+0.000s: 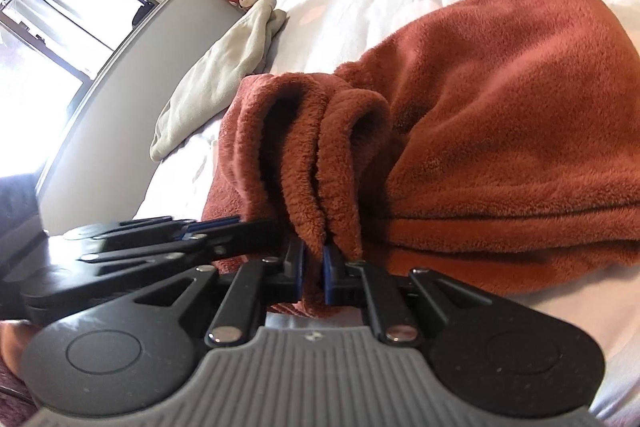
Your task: Fold clothes
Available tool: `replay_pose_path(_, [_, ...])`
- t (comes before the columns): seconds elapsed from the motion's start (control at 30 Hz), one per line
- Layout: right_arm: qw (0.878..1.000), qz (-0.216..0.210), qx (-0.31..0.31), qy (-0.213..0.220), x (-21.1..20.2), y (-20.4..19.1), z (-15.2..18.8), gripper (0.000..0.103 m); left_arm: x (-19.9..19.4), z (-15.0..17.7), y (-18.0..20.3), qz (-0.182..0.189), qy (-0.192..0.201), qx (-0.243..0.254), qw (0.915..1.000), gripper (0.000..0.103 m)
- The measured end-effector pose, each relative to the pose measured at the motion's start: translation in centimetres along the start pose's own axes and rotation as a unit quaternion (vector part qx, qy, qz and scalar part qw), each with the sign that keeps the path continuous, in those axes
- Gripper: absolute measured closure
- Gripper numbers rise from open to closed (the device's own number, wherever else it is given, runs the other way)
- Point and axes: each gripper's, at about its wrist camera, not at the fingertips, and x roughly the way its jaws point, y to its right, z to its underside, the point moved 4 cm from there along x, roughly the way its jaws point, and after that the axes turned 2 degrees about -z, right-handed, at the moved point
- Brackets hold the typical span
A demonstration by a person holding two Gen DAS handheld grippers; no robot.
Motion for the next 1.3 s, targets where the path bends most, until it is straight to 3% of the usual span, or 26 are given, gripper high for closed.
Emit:
replay_pose_path(0.2, [1.000,0.002,-0.005,0.011,0.2,0.0,-0.5,0.093,-1.9,-1.8,0.2,0.066,-0.005,-0.009,0.9978,0.095])
replay_pose_path(0.33, [1.000,0.000,-0.006,0.003,0.9,0.0,-0.3,0.093,0.8,-2.3,1.1,0.071,-0.042,0.013,0.9965,0.095])
replay_pose_path(0.53, [1.000,0.021,0.017,0.001,0.1,1.2,0.0,0.090,3.9,-1.8,0.5,0.102,-0.049,-0.038,0.9929,0.094])
replay_pose_path(0.57, [1.000,0.021,0.017,0.008,-0.4,1.2,-0.2,0.087,3.7,-1.7,0.5,0.097,-0.045,-0.035,0.9936,0.093])
replay_pose_path(0.67, [0.999,0.020,0.018,0.030,-1.7,1.2,-0.8,0.062,3.1,-1.6,0.3,0.082,-0.038,-0.027,0.9956,0.091])
replay_pose_path(0.77, [0.998,0.019,0.020,0.052,-3.0,1.3,-1.4,0.058,2.6,-1.6,-0.1,0.070,-0.035,-0.030,0.9965,0.083])
replay_pose_path(0.97, [0.998,-0.003,0.013,0.062,-1.7,0.5,-3.1,0.027,1.9,-0.9,1.4,0.049,-0.022,0.028,0.9982,0.059])
replay_pose_path(1.13, [0.999,-0.023,0.018,0.040,1.2,0.2,-3.9,0.022,2.6,-0.3,1.6,0.049,-0.026,0.033,0.9979,0.058])
replay_pose_path(1.3, [0.999,-0.010,0.021,0.026,3.8,0.7,-4.4,0.022,2.9,-0.2,1.0,0.061,-0.024,0.016,0.9977,0.058])
